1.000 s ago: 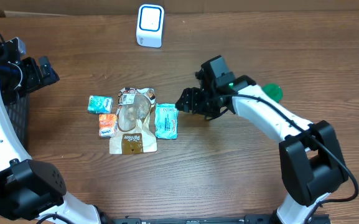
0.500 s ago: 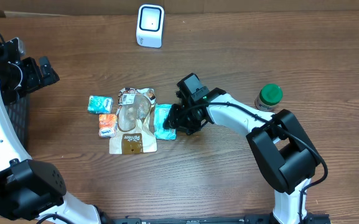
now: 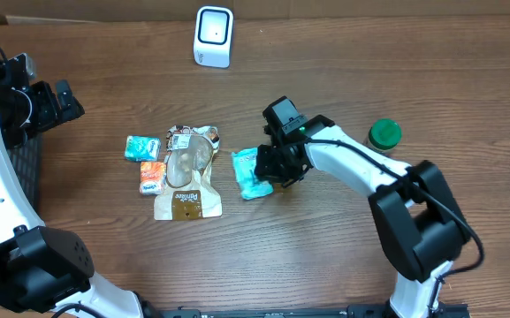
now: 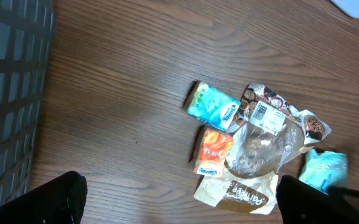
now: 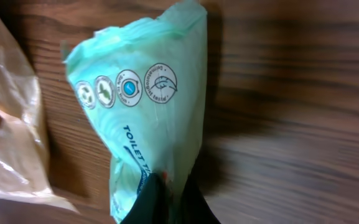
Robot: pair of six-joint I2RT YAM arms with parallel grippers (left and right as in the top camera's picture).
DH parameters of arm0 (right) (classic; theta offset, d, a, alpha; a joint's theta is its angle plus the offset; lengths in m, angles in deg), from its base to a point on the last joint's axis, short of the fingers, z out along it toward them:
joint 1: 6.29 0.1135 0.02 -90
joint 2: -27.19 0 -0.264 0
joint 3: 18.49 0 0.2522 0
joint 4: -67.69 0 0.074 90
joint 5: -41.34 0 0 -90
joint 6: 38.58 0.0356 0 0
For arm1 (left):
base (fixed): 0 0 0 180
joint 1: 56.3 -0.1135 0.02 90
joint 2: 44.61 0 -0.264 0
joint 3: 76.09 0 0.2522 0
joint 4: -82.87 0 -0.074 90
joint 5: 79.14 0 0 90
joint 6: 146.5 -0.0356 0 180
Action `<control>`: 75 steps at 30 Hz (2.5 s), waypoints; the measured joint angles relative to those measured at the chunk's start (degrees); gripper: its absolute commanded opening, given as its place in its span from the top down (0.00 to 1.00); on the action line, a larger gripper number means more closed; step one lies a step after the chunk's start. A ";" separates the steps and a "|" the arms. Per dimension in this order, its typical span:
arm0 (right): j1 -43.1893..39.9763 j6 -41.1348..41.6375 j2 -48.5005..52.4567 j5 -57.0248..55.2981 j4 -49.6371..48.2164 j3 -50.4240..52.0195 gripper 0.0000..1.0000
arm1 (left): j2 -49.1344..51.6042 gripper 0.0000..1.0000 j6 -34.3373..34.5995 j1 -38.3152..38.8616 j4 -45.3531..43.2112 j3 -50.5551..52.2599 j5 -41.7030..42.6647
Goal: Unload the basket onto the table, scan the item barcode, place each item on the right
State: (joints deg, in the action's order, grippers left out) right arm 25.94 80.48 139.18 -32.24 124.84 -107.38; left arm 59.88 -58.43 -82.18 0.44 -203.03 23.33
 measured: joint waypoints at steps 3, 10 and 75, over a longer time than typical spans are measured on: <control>0.00 -3.93 -4.39 -8.92 3.30 -0.04 0.96 | 0.00 0.00 0.00 0.00 0.00 0.00 0.00; 4.59 -5.07 -5.86 -41.31 10.23 -0.46 0.96 | 0.00 0.01 0.00 0.02 -0.02 0.00 0.00; -12.94 -5.07 -4.48 8.94 -5.05 11.74 0.55 | 0.00 0.00 0.00 0.02 -0.02 0.00 0.00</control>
State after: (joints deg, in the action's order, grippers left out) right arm 13.00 75.40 134.69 -23.30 119.79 -95.64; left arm 59.88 -58.43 -82.16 0.42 -203.03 23.33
